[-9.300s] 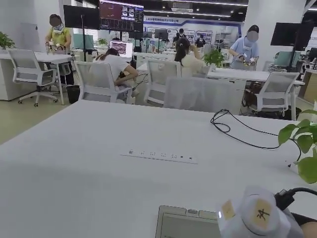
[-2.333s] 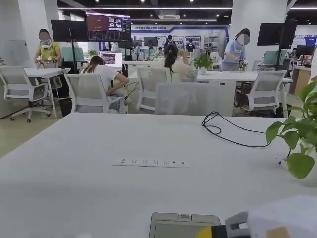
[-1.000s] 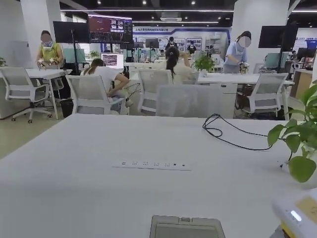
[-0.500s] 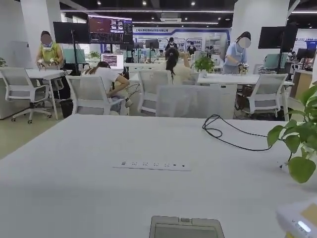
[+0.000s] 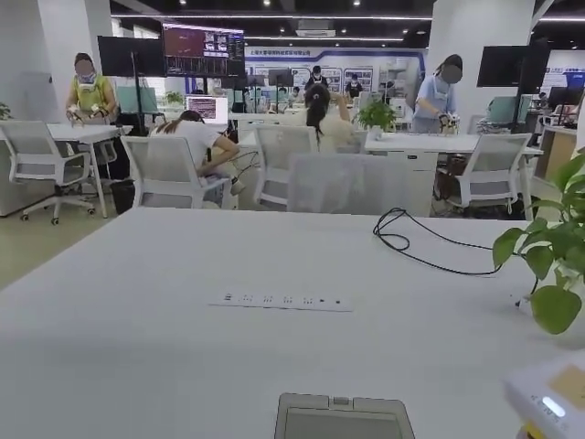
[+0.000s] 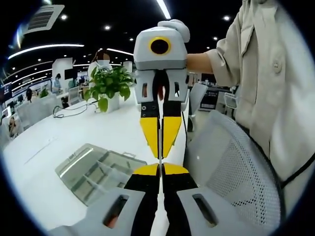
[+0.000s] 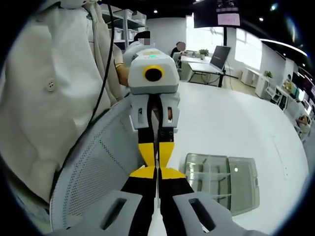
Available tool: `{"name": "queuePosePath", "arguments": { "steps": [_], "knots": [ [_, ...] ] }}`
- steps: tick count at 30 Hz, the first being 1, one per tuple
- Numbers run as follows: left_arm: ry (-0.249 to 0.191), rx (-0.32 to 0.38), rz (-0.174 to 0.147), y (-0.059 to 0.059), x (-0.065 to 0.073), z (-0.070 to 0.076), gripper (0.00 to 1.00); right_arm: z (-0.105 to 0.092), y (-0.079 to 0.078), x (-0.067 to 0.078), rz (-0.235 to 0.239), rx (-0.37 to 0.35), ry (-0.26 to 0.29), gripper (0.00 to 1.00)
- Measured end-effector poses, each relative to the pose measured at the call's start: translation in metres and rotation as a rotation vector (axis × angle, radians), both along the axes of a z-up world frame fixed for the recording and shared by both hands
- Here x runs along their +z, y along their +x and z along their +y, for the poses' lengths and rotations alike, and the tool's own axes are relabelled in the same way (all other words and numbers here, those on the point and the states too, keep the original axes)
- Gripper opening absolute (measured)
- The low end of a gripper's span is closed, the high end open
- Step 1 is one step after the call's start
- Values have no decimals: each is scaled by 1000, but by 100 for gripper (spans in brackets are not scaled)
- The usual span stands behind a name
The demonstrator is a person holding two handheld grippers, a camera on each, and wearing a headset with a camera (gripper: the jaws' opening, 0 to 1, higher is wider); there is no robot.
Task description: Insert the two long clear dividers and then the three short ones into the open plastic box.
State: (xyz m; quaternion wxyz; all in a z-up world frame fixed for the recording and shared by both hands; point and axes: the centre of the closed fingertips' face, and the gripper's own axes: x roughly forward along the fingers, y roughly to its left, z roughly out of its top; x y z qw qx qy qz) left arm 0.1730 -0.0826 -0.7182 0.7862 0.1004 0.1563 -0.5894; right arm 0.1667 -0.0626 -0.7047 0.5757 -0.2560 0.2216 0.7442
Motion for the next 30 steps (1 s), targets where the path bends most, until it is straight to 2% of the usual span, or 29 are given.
{"name": "queuePosePath", "arguments": {
  "steps": [5,9,13,19,24,27,30],
  "knots": [
    [-21,30,16,2,1,1,0,2,2,0,1,-12,-17,2],
    [-13,44,15,4,-1,2,1,1,5,-1,4,-28,-45,2],
    [-25,63,22,5,-2,3,9,0,9,-2,-10,-35,-67,2],
    [-1,103,21,10,-9,9,13,-5,21,-6,-12,-69,-127,2],
    [-11,156,26,17,-12,16,21,-7,34,-9,-43,-89,-179,2],
    [-13,187,21,22,-14,20,27,-9,40,-11,-70,-91,-204,2],
    [-11,211,11,26,-15,24,31,-11,46,-14,-78,-105,-234,2]
  ]
}}
